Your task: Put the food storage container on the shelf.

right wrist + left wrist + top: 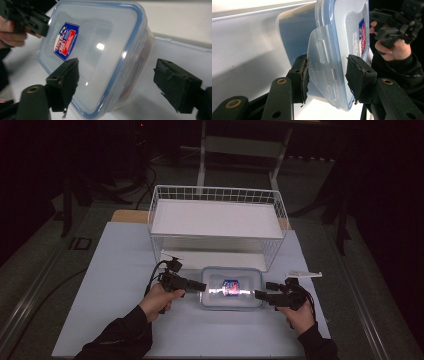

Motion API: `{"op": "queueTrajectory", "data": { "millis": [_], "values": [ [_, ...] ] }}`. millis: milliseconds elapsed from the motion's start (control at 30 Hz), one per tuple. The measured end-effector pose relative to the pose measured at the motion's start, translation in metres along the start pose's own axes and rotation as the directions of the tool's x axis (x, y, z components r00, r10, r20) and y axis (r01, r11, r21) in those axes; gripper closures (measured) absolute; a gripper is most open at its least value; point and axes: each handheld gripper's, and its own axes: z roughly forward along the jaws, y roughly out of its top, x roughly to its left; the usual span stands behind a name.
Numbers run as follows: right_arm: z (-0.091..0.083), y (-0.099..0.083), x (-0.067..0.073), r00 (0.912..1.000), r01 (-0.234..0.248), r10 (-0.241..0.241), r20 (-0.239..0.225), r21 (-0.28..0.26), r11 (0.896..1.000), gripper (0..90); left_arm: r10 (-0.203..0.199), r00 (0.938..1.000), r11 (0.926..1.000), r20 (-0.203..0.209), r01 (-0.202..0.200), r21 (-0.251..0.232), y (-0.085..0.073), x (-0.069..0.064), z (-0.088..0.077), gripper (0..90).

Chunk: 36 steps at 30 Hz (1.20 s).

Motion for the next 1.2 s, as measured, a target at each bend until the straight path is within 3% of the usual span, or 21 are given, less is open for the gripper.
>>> {"op": "queueTrajectory", "data": {
  "millis": [167, 233, 500, 533, 600, 767, 833, 1067, 1200],
  "values": [
    [0.006, 0.000, -0.012, 0.9941, -0.076, 0.077, -0.076, 0.021, 0.997, 32.7, 0.025, 0.9996, 0.9997, -0.011, -0.025, 0.003, -0.002, -0.005, 0.000, 54.6],
    [0.005, 0.000, -0.013, 0.9900, -0.087, 0.088, -0.110, 0.014, 0.996, 42.7, 0.029, 0.9995, 0.9996, -0.010, -0.029, -0.002, -0.002, -0.005, 0.000, 54.6],
    [0.000, 0.000, -0.010, 0.9886, -0.100, 0.101, -0.112, 0.015, 0.995, 47.5, 0.055, 0.9981, 0.9982, -0.029, -0.055, -0.024, -0.008, -0.010, 0.000, 54.8],
    [-0.001, 0.000, -0.009, 0.9890, -0.101, 0.102, -0.107, 0.015, 0.995, 47.7, 0.077, 0.9963, 0.9966, -0.038, -0.078, -0.027, -0.010, -0.012, -0.001, 54.8],
    [-0.003, 0.000, -0.004, 0.9915, -0.090, 0.091, -0.092, 0.019, 0.996, 48.3, 0.074, 0.9960, 0.9966, -0.050, -0.076, -0.031, -0.012, -0.017, -0.001, 55.1],
    [-0.008, 0.001, 0.007, 0.9962, -0.058, 0.058, -0.064, 0.006, 0.998, 49.1, 0.109, 0.9914, 0.9923, -0.072, -0.113, -0.051, -0.018, -0.024, -0.006, 54.8],
    [-0.010, 0.002, 0.011, 0.9956, -0.064, 0.064, -0.068, 0.008, 0.998, 49.5, 0.135, 0.9877, 0.9881, -0.079, -0.140, -0.062, -0.018, -0.029, -0.010, 54.8],
    [-0.017, 0.012, 0.024, 0.9962, -0.029, 0.027, -0.083, -0.023, 0.999, 49.6, 0.160, 0.9820, 0.9810, -0.100, -0.169, -0.094, -0.015, -0.046, -0.028, 55.0],
    [-0.023, 0.020, 0.034, 0.9960, -0.014, 0.011, -0.089, -0.041, 0.999, 49.6, 0.185, 0.9762, 0.9715, -0.113, -0.199, -0.129, -0.010, -0.060, -0.042, 55.3]
  ]
}}
